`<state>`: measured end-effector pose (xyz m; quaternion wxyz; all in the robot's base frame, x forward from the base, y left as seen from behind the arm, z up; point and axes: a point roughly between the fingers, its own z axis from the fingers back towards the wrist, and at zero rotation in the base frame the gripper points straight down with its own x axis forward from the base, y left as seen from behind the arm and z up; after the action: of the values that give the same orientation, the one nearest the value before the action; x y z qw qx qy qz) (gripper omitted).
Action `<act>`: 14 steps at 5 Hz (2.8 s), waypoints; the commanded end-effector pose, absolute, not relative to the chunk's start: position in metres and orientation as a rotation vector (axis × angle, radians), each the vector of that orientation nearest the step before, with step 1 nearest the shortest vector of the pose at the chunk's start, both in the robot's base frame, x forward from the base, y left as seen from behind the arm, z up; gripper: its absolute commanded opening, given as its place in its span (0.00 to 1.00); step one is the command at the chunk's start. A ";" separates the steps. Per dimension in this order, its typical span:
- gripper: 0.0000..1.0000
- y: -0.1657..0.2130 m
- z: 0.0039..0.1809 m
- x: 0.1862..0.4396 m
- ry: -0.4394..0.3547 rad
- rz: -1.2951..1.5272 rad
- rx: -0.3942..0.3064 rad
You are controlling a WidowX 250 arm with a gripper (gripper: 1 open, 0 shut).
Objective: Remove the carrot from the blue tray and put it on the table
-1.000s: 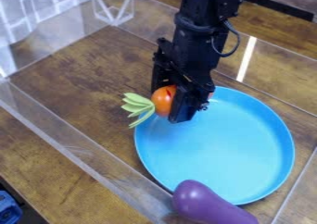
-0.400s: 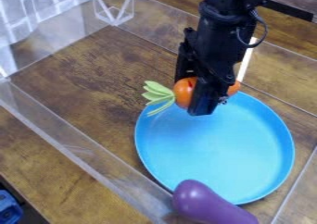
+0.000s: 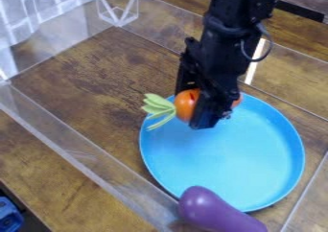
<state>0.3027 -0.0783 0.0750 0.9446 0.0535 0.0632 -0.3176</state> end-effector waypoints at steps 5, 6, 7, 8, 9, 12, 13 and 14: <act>0.00 0.091 0.123 0.313 0.018 -0.297 0.168; 0.00 0.085 0.113 0.316 0.018 -0.254 0.153; 0.00 0.077 0.102 0.321 0.011 -0.211 0.141; 0.00 0.077 0.097 0.327 0.001 -0.248 0.132; 0.00 0.080 0.093 0.331 -0.005 -0.284 0.125; 0.00 0.089 0.094 0.336 -0.009 -0.319 0.104; 0.00 0.087 0.092 0.338 -0.004 -0.313 0.095; 0.00 0.085 0.089 0.339 0.000 -0.305 0.087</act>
<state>0.3290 0.0828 0.0668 0.9870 0.0316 0.0357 -0.1535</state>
